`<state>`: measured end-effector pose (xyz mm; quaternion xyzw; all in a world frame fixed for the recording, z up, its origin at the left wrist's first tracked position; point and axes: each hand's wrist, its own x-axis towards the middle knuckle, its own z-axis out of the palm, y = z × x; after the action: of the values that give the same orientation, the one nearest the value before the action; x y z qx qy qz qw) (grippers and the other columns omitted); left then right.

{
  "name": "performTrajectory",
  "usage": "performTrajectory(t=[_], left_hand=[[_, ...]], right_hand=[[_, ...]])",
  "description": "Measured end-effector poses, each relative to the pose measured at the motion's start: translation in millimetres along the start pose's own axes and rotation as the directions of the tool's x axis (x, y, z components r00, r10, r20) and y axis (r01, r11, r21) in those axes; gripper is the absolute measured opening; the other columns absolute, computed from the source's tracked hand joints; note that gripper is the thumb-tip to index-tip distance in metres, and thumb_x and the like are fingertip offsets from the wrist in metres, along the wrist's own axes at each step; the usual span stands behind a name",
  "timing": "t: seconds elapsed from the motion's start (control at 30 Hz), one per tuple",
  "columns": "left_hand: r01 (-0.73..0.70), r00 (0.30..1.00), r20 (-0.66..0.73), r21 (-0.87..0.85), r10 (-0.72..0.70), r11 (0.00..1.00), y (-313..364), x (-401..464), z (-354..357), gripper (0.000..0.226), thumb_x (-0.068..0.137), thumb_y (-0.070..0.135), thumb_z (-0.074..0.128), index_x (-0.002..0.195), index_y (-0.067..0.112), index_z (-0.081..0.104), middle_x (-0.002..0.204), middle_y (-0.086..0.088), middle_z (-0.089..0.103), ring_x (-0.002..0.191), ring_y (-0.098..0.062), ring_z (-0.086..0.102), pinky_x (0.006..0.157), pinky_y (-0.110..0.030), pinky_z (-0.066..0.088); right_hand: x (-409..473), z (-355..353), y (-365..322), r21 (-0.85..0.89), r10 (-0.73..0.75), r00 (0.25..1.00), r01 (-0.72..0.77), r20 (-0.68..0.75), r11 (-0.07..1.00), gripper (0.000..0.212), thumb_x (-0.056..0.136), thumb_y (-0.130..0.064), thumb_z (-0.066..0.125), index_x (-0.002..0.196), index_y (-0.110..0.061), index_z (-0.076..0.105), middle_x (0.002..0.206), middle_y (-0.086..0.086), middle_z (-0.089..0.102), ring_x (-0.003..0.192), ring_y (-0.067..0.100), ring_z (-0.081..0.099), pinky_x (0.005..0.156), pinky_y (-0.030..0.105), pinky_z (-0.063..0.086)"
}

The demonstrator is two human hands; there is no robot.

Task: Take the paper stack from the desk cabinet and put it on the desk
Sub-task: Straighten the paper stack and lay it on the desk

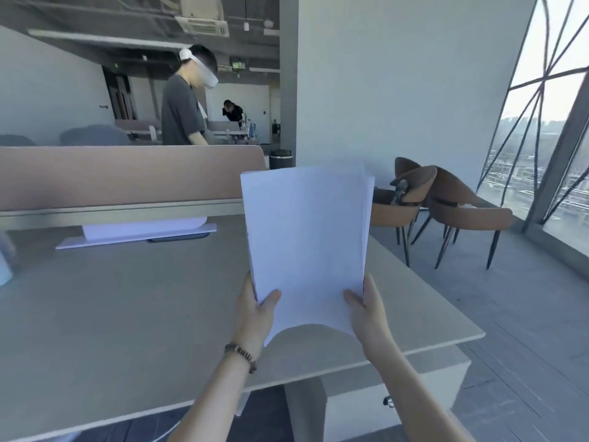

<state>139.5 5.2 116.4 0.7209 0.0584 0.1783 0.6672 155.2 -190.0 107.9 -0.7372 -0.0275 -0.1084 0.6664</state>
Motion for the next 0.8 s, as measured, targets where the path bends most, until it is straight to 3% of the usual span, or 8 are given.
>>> performTrajectory(t=[0.1,0.23,0.37,0.43,0.57,0.67,0.73,0.8], left_hand=[[0.051,0.998,-0.042,-0.013,-0.051,0.999,-6,-7,2,0.039,0.087,0.01,0.07,0.124,0.018,0.06,0.117,0.008,0.068,0.113,-0.016,0.065,0.096,-0.033,0.048],[0.103,0.989,-0.104,-0.012,-0.104,0.995,-6,-8,3,0.052,0.077,0.036,0.083,0.122,0.018,0.064,0.117,0.007,0.07,0.105,-0.011,0.066,0.094,-0.031,0.047],[0.1,0.985,-0.133,-0.052,-0.106,0.994,-6,0,5,0.061,0.07,0.047,0.085,0.122,0.022,0.066,0.118,0.01,0.07,0.112,-0.011,0.064,0.101,-0.036,0.048],[0.08,0.987,-0.135,-0.068,-0.089,0.994,-9,5,7,0.066,0.065,0.054,0.085,0.122,0.026,0.067,0.119,0.014,0.07,0.114,-0.007,0.064,0.106,-0.04,0.048],[0.023,0.991,-0.129,-0.121,-0.039,0.992,-12,17,6,0.057,0.073,0.042,0.084,0.124,0.027,0.064,0.121,0.013,0.07,0.117,-0.011,0.063,0.108,-0.045,0.046],[-0.036,0.994,-0.105,-0.147,0.02,0.988,-12,26,4,0.047,0.077,0.033,0.083,0.121,0.028,0.066,0.116,0.013,0.073,0.113,-0.011,0.067,0.104,-0.045,0.049],[-0.057,0.996,-0.082,-0.144,0.046,0.988,-11,29,3,0.04,0.08,0.028,0.082,0.117,0.029,0.068,0.112,0.014,0.075,0.109,-0.009,0.069,0.101,-0.045,0.052],[-0.07,0.996,-0.062,-0.147,0.062,0.987,-12,31,2,0.04,0.081,0.025,0.082,0.118,0.03,0.067,0.113,0.013,0.075,0.108,-0.009,0.07,0.1,-0.045,0.052]], right_hand=[[-2,10,19,-0.002,0.005,0.998,-0.004,0.056,1.0,0.025,0.097,-0.004,0.052,0.11,-0.025,0.052,0.111,0.003,0.068,0.108,0.031,0.065,0.092,0.045,0.053],[0,9,17,0.074,-0.046,0.997,0.041,0.066,0.996,0.026,0.095,-0.015,0.066,0.11,-0.032,0.054,0.11,-0.011,0.069,0.105,0.005,0.067,0.085,0.029,0.053],[27,3,-15,0.113,-0.117,0.993,0.116,0.005,0.987,0.023,0.086,-0.04,0.069,0.094,-0.025,0.054,0.079,-0.022,0.063,0.085,0.018,0.066,0.077,0.04,0.053],[39,5,-30,0.123,-0.166,0.986,0.166,-0.014,0.978,0.028,0.084,-0.045,0.068,0.096,-0.025,0.053,0.079,-0.024,0.062,0.085,0.015,0.065,0.077,0.04,0.052],[53,10,-45,0.098,-0.23,0.972,0.233,-0.044,0.967,0.04,0.088,-0.044,0.066,0.121,-0.027,0.052,0.097,-0.031,0.066,0.107,0.016,0.068,0.087,0.042,0.056],[64,7,-65,0.046,-0.347,0.936,0.349,-0.057,0.936,0.063,0.09,-0.041,0.066,0.143,-0.046,0.032,0.126,-0.01,0.066,0.116,0.012,0.064,0.094,0.038,0.053],[71,4,-86,-0.049,-0.452,0.891,0.45,-0.038,0.891,0.08,0.093,-0.036,0.065,0.151,-0.053,0.013,0.148,-0.008,0.052,0.134,0.006,0.05,0.106,0.026,0.042],[80,1,-102,-0.206,-0.578,0.816,0.569,0.018,0.796,0.077,0.098,-0.029,0.061,0.151,-0.052,0.011,0.156,-0.023,0.034,0.139,-0.012,0.031,0.108,0.007,0.024]])
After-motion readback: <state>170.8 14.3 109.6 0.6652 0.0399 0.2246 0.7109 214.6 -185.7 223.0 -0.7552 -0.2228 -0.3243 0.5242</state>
